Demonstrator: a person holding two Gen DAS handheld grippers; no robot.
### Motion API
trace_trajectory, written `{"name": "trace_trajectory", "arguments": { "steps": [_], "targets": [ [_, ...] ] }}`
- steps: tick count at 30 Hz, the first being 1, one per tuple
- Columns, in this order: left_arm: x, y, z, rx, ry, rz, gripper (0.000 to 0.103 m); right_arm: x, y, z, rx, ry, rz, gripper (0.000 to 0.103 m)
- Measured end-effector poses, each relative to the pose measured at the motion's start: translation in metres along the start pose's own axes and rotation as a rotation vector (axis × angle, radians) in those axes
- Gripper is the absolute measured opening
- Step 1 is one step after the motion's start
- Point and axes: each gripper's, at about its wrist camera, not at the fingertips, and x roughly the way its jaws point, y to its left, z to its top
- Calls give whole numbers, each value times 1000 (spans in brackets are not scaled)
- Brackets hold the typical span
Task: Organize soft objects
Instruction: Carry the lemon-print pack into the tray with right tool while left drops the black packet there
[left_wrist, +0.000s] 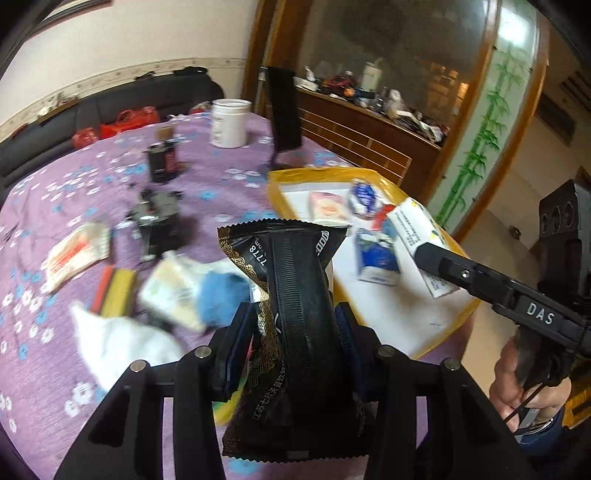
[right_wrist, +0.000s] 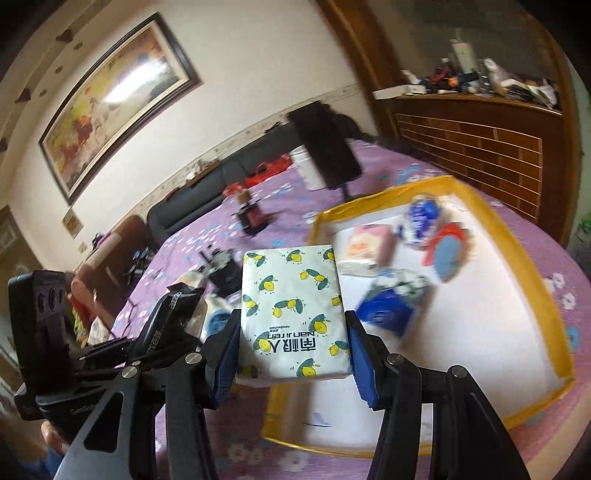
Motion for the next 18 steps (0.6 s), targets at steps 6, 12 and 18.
{"name": "trace_trajectory", "arguments": {
  "steps": [6, 12, 18],
  "targets": [
    [29, -38, 10, 57, 48, -46, 44, -17, -39, 5, 61, -22, -63, 57],
    [62, -67, 16, 80, 103, -87, 44, -22, -71, 5, 95, 5, -148, 57],
    [96, -84, 16, 69, 185, -110, 44, -9, -83, 4, 69, 73, -261, 57]
  ]
}}
